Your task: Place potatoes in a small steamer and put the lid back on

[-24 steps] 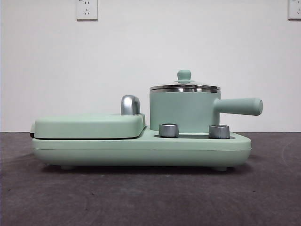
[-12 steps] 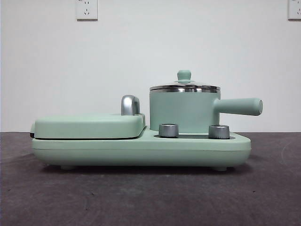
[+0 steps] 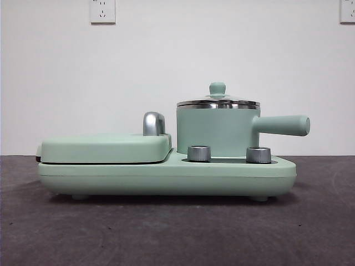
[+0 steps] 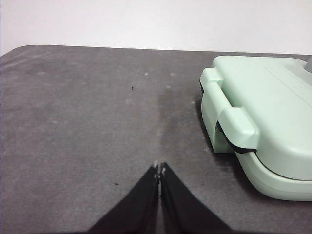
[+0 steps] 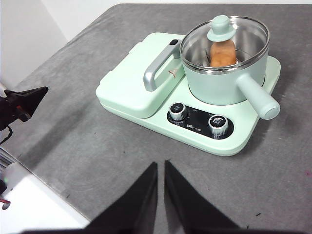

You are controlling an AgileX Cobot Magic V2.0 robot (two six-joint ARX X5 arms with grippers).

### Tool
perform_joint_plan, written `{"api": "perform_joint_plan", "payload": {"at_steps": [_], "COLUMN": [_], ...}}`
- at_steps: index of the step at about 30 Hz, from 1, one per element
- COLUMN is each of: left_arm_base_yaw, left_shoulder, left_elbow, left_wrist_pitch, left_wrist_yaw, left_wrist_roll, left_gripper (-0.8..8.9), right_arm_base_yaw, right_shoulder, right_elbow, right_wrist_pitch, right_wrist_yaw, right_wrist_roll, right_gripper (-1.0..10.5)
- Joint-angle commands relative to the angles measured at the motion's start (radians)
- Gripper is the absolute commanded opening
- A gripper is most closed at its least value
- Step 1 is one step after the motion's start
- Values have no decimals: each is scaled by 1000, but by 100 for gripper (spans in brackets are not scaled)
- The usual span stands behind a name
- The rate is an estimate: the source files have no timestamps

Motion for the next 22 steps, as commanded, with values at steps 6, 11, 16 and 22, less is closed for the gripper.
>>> {"api": "perform_joint_plan", "payload": {"at_steps": [6,11,16,22], "left_arm_base_yaw": [1,1,1,1], "left_shoulder": [-1,-1,-1,-1], "left_elbow": [-20,-20,-20,-19], "left_wrist_pitch": [-6,-6,-6,-6], "left_wrist_yaw": [-8,-7,-7,-7], "left_wrist_roll": [9,9,9,9], "left_gripper": [6,5,6,5], "right_arm_base_yaw": [6,6,6,-43], "right_shoulder": [3,3,3,-5], "right_elbow": [10,10,10,7], "right_wrist_pitch": [11,11,11,13], "right_wrist_yaw": [0,0,0,-7], "right_wrist_roll": [-11,-11,-11,-11], "right_gripper": [20,20,20,20]}}
